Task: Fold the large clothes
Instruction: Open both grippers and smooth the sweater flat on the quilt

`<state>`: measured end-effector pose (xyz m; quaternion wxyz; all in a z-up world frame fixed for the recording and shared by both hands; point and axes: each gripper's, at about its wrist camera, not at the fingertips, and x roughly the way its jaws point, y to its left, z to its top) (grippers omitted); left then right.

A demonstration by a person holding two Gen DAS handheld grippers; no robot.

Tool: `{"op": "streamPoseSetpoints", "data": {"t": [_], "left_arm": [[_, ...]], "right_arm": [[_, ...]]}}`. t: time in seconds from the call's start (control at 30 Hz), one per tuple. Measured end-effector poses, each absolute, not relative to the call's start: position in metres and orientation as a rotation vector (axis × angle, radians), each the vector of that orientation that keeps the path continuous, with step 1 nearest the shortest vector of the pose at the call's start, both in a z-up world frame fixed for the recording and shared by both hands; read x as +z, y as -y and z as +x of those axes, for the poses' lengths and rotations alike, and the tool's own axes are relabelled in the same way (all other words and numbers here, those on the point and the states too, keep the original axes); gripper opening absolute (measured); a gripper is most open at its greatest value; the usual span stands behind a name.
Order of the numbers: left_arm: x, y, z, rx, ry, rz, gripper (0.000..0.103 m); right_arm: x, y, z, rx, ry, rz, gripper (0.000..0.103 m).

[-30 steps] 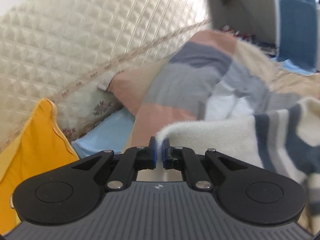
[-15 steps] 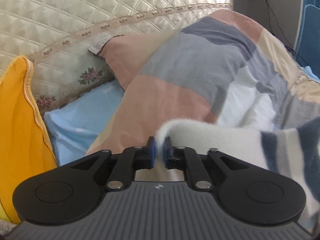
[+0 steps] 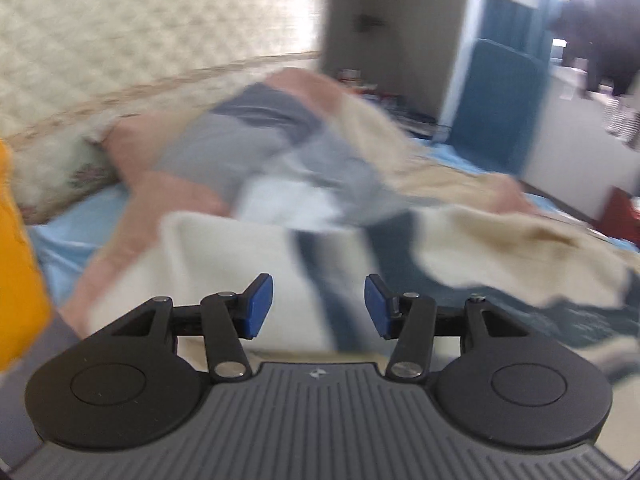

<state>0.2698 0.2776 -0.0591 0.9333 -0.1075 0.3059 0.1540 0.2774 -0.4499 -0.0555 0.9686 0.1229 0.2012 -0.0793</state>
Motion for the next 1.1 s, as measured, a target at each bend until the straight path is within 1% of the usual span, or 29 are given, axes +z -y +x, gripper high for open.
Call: {"op": "streamPoseSetpoints", "data": {"t": [0.13, 0.23, 0.37, 0.47, 0.57, 0.7, 0.77, 0.87, 0.97, 1.0, 1.03, 1.1], "left_arm": [[-0.064, -0.220, 0.255, 0.188, -0.611, -0.254, 0.057], [-0.085, -0.183, 0.248, 0.089, -0.642, -0.276, 0.057], [-0.119, -0.158, 0.235, 0.017, -0.693, -0.276, 0.057], [-0.138, -0.158, 0.235, -0.012, -0.724, -0.293, 0.057], [-0.153, -0.168, 0.242, -0.012, -0.737, -0.365, 0.057], [-0.166, -0.193, 0.249, 0.023, -0.717, -0.455, 0.057], [-0.172, -0.200, 0.256, 0.025, -0.728, -0.490, 0.056], [-0.175, -0.202, 0.262, 0.017, -0.707, -0.469, 0.056], [-0.181, -0.206, 0.269, 0.010, -0.687, -0.480, 0.056], [-0.183, -0.209, 0.271, 0.000, -0.684, -0.495, 0.056], [-0.187, -0.212, 0.274, -0.009, -0.687, -0.507, 0.056], [-0.195, -0.214, 0.281, -0.022, -0.685, -0.506, 0.056]], "right_arm": [[-0.037, 0.377, 0.275, -0.013, -0.424, 0.222, 0.062], [-0.034, 0.321, 0.281, 0.091, -0.451, 0.208, 0.062], [-0.040, 0.239, 0.296, 0.224, -0.501, 0.142, 0.062], [-0.056, 0.186, 0.316, 0.311, -0.560, 0.123, 0.062], [-0.078, 0.142, 0.347, 0.330, -0.601, 0.040, 0.062], [-0.111, 0.103, 0.389, 0.358, -0.653, 0.076, 0.060], [-0.126, 0.085, 0.407, 0.354, -0.652, 0.056, 0.060], [-0.142, 0.067, 0.435, 0.342, -0.618, 0.040, 0.060], [-0.155, 0.052, 0.464, 0.313, -0.610, 0.018, 0.048], [-0.160, 0.047, 0.475, 0.305, -0.614, 0.003, 0.043], [-0.164, 0.041, 0.485, 0.296, -0.619, -0.011, 0.040], [-0.173, 0.033, 0.507, 0.267, -0.629, -0.017, 0.040]]}}
